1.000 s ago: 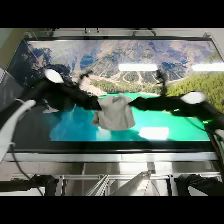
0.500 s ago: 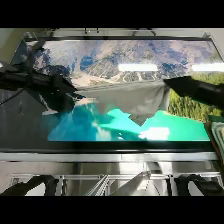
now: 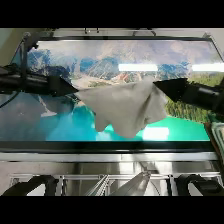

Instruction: Fold the shirts.

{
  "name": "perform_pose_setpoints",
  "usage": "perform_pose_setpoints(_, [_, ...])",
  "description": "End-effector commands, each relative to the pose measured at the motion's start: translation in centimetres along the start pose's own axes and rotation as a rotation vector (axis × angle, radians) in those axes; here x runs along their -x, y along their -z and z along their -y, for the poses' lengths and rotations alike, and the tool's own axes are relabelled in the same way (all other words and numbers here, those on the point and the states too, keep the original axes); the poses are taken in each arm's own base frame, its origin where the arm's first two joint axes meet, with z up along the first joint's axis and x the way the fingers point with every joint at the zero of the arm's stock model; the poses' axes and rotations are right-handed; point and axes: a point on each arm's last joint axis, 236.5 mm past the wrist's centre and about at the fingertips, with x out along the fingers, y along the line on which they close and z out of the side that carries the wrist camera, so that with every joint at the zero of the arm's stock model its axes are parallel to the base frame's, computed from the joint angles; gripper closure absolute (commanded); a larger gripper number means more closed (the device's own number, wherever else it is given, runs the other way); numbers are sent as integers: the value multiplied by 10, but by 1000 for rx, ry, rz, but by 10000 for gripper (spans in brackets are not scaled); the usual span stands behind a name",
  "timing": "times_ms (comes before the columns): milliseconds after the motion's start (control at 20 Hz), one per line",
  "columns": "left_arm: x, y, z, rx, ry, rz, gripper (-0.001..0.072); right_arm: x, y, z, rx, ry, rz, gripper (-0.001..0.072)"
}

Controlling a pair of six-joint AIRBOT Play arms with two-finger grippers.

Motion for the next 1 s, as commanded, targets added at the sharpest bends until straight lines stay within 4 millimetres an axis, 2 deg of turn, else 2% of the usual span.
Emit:
perform_pose_setpoints(0, [-21,25,-17,11,-24,-144,365,-11,38,53,-30,137,-165,321])
perform_pose_setpoints(50, [-28,36,-27,25,-36,-206,138,-8,50,74,-41,204,-214,321])
perform_pose_setpoints(100, [-33,47,-37,45,-47,-264,-13,-3,62,95,-62,278,-266,321])
perform_pose_setpoints(200, [-41,66,-56,89,-56,-369,-13,17,92,128,-124,419,-397,321])
perform_pose_setpoints(400, [-59,93,-89,188,-70,-516,-13,47,154,164,-228,568,-551,321])
perform_pose_setpoints(550, [-75,107,-104,253,-42,-592,-12,53,191,189,-294,627,-553,321])
perform_pose_setpoints(650, [-85,113,-114,282,-38,-613,-12,50,209,197,-350,627,-546,320])
perform_pose_setpoints(750, [-97,112,-128,302,-54,-596,-11,41,222,196,-378,576,-568,321])
perform_pose_setpoints(950, [-115,126,-169,341,-140,-623,-11,6,223,186,-426,394,-533,323])
